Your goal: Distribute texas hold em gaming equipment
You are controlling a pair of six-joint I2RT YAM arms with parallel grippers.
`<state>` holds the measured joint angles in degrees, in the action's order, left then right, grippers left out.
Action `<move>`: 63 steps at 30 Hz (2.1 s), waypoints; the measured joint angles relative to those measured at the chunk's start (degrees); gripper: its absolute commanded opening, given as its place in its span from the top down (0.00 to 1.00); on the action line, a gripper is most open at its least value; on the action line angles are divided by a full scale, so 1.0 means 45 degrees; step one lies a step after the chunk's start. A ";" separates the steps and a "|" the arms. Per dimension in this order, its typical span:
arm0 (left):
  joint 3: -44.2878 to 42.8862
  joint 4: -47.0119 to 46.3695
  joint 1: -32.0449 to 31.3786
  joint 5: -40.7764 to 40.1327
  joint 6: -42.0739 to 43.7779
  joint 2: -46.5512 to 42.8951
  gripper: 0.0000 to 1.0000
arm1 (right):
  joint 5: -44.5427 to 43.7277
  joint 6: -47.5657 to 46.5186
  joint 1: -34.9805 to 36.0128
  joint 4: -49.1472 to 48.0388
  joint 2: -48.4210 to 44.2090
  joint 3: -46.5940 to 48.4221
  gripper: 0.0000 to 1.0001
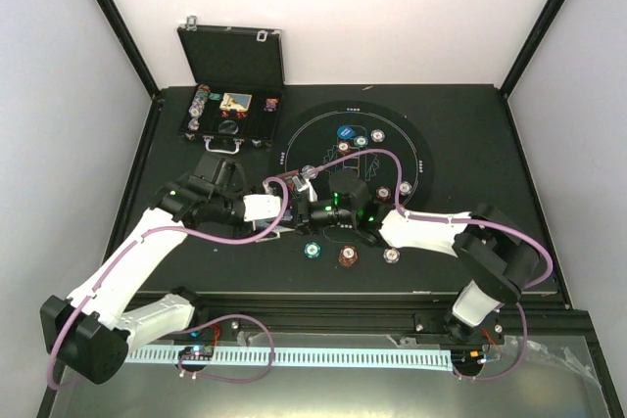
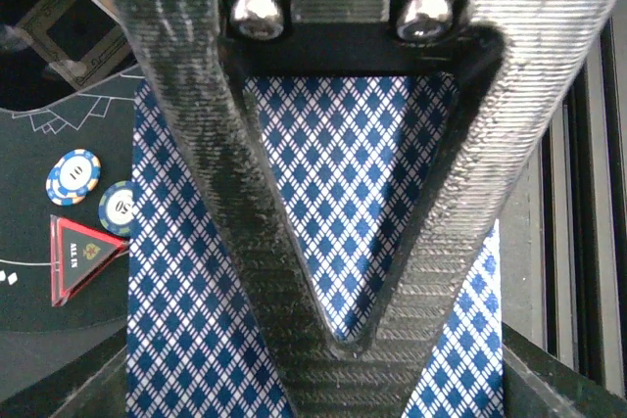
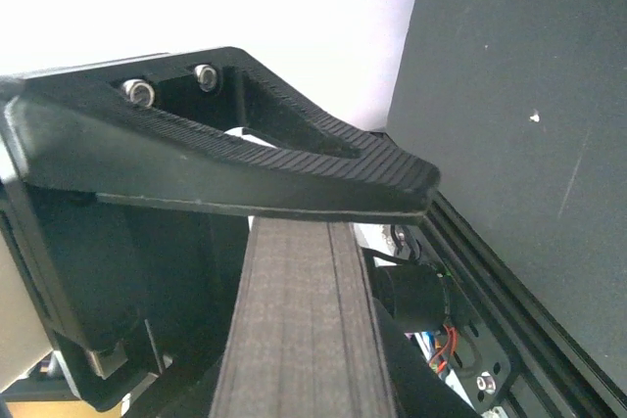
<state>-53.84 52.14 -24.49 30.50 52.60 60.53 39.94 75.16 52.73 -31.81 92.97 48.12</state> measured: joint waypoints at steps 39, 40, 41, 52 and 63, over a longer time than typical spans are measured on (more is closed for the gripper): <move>0.0000 0.0544 0.0000 -0.0223 -0.0087 0.0243 0.97 | 0.0918 -0.2618 -0.0733 0.3507 0.0554 0.1234 0.35; 0.0000 0.0593 0.0005 -0.0243 -0.0087 0.0267 0.98 | 0.0942 -0.2633 -0.0738 0.3507 0.0583 0.1234 0.35; 0.0000 0.0612 0.0005 -0.0253 -0.0092 0.0296 0.98 | 0.0971 -0.2642 -0.0748 0.3507 0.0597 0.1234 0.35; 0.0010 0.0646 0.0374 -0.0296 -0.0092 0.0316 0.98 | 0.1156 -0.3070 -0.1486 0.3813 -0.0233 0.0627 0.44; 0.0243 0.0593 0.0529 -0.0301 -0.0141 0.0316 0.99 | 0.0763 -0.3492 -0.1608 0.4809 -0.1171 0.0471 0.68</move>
<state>-52.75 54.81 -22.11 29.15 51.96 61.95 43.38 59.44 45.50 -10.17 87.70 50.24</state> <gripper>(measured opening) 0.670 0.402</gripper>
